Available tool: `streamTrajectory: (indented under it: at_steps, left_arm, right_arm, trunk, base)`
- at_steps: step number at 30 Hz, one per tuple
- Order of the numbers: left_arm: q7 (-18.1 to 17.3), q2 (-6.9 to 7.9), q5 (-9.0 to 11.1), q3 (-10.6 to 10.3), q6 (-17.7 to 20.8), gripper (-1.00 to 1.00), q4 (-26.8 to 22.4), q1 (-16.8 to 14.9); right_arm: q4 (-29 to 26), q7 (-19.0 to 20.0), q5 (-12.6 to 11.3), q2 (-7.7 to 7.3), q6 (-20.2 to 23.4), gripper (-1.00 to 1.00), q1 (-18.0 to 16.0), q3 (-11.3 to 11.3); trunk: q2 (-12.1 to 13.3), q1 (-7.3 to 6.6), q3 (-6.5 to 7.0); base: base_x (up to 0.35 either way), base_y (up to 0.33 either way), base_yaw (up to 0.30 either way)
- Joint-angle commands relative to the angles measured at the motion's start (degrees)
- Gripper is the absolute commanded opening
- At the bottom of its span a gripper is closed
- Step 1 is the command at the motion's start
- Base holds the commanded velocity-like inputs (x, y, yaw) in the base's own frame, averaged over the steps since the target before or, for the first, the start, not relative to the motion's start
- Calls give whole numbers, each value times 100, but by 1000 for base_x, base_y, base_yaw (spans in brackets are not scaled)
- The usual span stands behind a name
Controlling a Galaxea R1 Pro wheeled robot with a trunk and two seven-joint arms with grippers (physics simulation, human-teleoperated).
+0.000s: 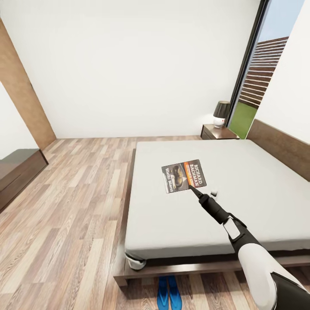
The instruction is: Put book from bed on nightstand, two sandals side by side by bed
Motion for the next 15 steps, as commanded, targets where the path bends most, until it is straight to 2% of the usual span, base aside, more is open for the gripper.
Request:
streamTrajectory:
  at_steps: [1, 11, 15]
  left_arm:
    - [12, -5, 39, -49, -26, 100, 5, -3]
    - [12, -19, 39, -47, -26, 100, 4, -3]
    - [12, -20, 42, -47, -26, 100, 7, -3]
  right_arm:
    - [5, 19, -19, 1, 62, -100, -6, -16]
    - [22, -12, -21, 4, 79, -100, -7, -22]
    - [32, -56, -19, 7, 253, -100, -7, -18]
  trunk:
    - [-10, 4, 0]
    - [-10, 4, 93]
    - [-10, 4, 130]
  base:
    - [0, 0, 0]
    - [0, 0, 1]
    - [0, 0, 37]
